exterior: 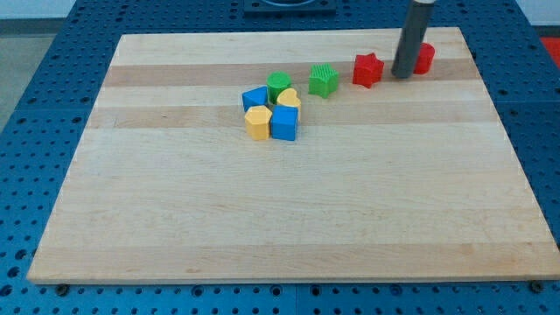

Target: Point your arm towards the top right

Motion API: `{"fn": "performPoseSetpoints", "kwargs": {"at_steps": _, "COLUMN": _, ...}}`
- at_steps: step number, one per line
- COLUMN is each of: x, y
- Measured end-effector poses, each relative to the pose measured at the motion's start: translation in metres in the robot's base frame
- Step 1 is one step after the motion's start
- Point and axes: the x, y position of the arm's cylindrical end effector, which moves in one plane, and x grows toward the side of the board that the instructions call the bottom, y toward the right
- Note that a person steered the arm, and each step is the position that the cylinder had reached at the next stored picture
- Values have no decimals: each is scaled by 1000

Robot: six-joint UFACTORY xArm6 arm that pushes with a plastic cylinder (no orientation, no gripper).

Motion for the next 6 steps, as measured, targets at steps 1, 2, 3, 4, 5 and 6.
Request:
{"fn": "performPoseSetpoints", "kwargs": {"at_steps": 1, "x": -6, "y": 10}}
{"fn": "performPoseSetpoints", "kwargs": {"at_steps": 2, "x": 4, "y": 42}}
{"fn": "performPoseSetpoints", "kwargs": {"at_steps": 3, "x": 6, "y": 56}}
{"fn": "performPoseSetpoints", "kwargs": {"at_steps": 4, "x": 0, "y": 56}}
{"fn": "performPoseSetpoints", "kwargs": {"at_steps": 5, "x": -12, "y": 61}}
{"fn": "performPoseSetpoints", "kwargs": {"at_steps": 6, "x": -21, "y": 64}}
